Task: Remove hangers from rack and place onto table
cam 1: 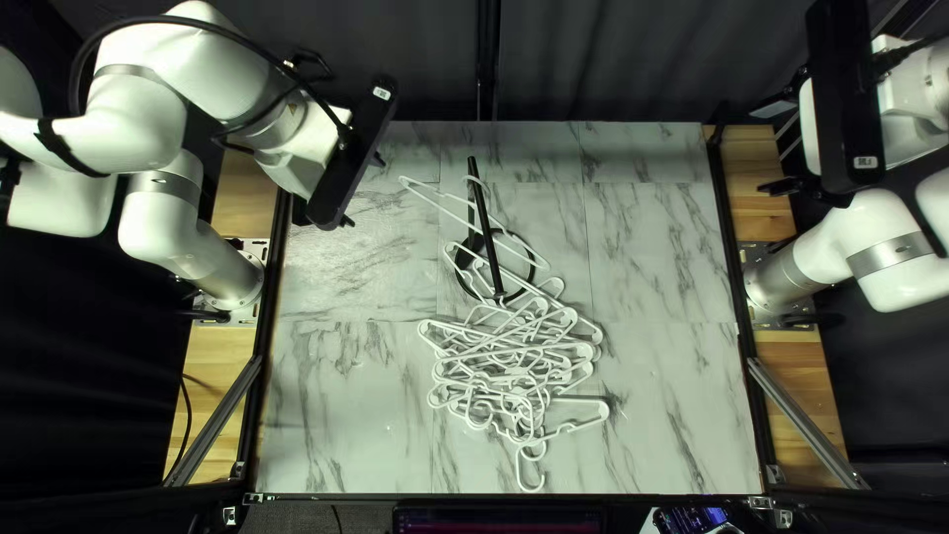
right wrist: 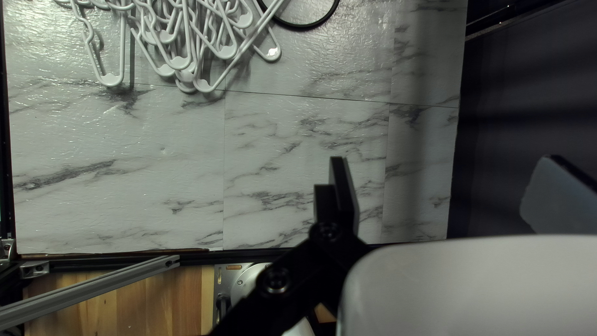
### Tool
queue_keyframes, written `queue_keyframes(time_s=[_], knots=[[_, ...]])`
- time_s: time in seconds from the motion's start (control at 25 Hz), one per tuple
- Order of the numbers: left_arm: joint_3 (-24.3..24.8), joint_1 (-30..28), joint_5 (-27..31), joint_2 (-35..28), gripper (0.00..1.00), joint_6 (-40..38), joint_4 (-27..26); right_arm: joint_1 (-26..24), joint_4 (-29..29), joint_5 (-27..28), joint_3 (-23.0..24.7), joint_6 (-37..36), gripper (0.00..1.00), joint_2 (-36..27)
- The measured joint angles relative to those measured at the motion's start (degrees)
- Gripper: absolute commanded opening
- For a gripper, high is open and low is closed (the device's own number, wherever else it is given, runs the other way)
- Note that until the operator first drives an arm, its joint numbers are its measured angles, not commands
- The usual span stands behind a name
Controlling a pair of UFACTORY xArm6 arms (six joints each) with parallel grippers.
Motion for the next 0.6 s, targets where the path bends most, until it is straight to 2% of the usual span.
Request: queue_keyframes(time_s=[0.08, 0.24, 0.36, 0.6], knots=[[0.55, -0.63, -0.96, -0.03, 1.0, -1.04, 0.33, 0.0, 0.0, 0.0, 0.0, 0.0, 1.0, 0.0], [2.81, -2.67, -6.45, 0.58, 1.0, -4.97, 2.76, 0.0, 0.0, 0.0, 0.0, 0.0, 1.0, 0.0], [7.12, 0.44, -12.04, -0.08, 1.0, -3.47, 2.97, 0.0, 0.0, 0.0, 0.0, 0.0, 1.0, 0.0], [16.12, 5.54, -24.28, -0.74, 1.0, 0.71, 0.1, 0.0, 0.0, 0.0, 0.0, 0.0, 1.0, 0.0]])
